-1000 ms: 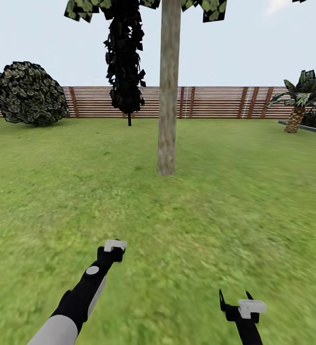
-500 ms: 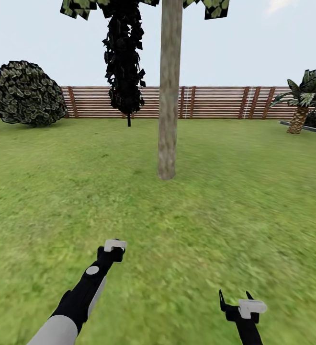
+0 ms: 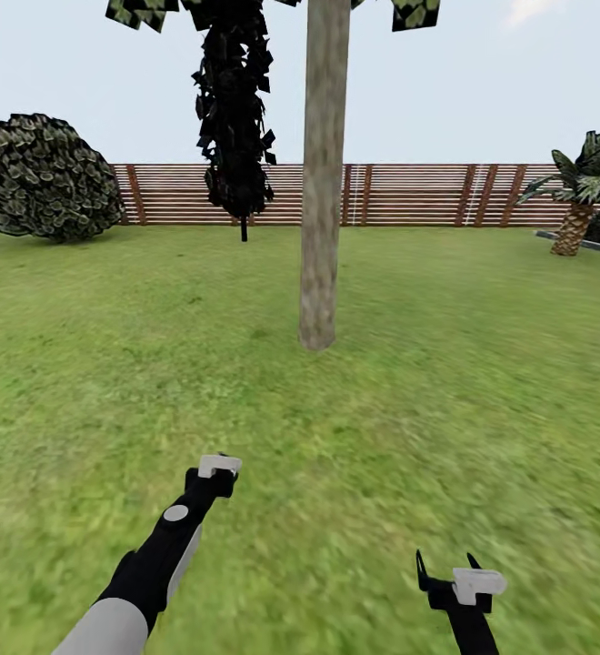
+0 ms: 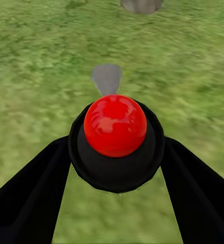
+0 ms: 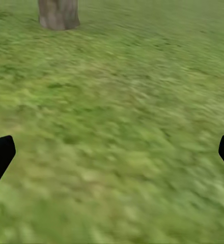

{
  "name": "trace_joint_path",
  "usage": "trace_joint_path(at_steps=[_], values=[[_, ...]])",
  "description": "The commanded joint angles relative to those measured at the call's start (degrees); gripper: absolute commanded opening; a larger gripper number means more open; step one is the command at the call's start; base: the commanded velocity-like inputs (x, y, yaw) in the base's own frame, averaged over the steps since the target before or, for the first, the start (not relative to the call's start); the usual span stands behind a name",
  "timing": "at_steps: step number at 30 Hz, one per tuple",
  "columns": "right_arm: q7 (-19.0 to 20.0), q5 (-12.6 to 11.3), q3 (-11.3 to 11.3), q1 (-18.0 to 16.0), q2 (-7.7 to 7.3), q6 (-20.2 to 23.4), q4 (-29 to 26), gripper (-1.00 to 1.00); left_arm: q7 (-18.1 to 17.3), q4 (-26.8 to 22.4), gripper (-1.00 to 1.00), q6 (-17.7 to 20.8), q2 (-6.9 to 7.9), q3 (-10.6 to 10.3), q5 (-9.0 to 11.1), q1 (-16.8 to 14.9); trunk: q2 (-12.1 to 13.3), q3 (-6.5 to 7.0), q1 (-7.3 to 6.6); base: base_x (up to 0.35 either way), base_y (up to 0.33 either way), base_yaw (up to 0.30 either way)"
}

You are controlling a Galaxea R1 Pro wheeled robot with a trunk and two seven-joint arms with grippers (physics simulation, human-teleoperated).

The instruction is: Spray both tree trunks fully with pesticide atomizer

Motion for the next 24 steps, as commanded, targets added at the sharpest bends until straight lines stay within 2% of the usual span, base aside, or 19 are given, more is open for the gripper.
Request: trace_joint_path(at_steps=[1, 24], values=[[0.0, 0.0, 0.0, 0.0, 0.00, 0.0, 0.0, 1.00, 0.0, 0.0, -1.00, 0.0, 0.00, 0.0, 0.0, 0.0, 0.0, 0.00, 0.00, 0.338, 0.000, 0.000], [-0.1, 0.0, 0.0, 0.0, 0.00, 0.0, 0.1, 1.00, 0.0, 0.0, -1.00, 0.0, -0.01, 0.0, 0.0, 0.0, 0.0, 0.00, 0.00, 0.338, 0.000, 0.000]])
